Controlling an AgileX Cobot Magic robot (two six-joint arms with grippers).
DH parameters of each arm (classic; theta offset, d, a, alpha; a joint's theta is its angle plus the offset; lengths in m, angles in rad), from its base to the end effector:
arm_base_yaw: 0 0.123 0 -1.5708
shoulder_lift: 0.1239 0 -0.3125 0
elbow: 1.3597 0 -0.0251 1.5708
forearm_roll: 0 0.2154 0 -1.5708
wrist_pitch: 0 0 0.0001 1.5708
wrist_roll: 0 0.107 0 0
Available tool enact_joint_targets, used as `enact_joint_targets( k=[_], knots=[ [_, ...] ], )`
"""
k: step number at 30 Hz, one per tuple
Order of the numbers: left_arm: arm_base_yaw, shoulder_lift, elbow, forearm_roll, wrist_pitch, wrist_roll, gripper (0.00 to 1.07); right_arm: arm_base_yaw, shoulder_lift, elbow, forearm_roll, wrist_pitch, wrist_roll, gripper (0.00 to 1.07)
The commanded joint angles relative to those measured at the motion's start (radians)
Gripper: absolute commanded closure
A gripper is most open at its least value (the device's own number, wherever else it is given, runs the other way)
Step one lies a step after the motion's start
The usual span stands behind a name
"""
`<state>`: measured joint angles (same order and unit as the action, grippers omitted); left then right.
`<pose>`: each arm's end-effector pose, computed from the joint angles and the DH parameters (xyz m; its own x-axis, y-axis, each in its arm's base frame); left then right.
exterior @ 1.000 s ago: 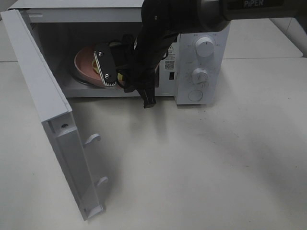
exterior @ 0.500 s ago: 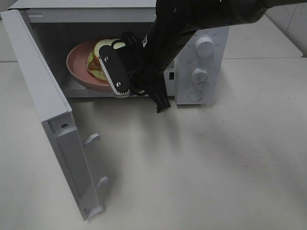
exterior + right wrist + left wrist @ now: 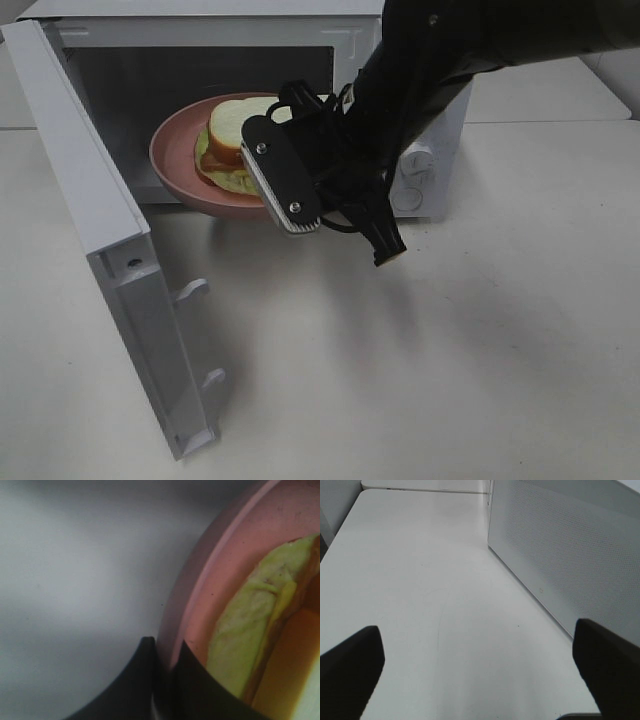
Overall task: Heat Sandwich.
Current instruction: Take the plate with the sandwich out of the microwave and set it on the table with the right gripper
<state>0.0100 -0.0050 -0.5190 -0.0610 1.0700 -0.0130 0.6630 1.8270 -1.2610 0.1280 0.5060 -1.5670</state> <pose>-0.0524 -0.0063 0.2569 -0.4434 -0.0467 -0.8951 0.0192 0.9979 -0.0616 0.2938 0.2379 0.2474 0.5613 -0.8195 -0.1154 -0.7249 -0.4197 -0.5462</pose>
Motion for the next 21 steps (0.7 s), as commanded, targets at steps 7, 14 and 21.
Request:
enact_joint_targets(
  k=[7,14,21],
  knots=[
    [-0.006,-0.016,0.002,0.003,0.0,-0.005,0.09,0.003,-0.155,0.169,0.003,-0.081,-0.01,1.07],
    [-0.006,-0.016,0.002,0.003,0.0,-0.005,0.09,0.003,-0.279,0.305,0.0,-0.091,-0.01,1.07],
    [-0.006,-0.016,0.002,0.003,0.0,-0.005,0.09,0.003,-0.373,0.397,-0.004,-0.091,-0.01,1.07]
  ],
)
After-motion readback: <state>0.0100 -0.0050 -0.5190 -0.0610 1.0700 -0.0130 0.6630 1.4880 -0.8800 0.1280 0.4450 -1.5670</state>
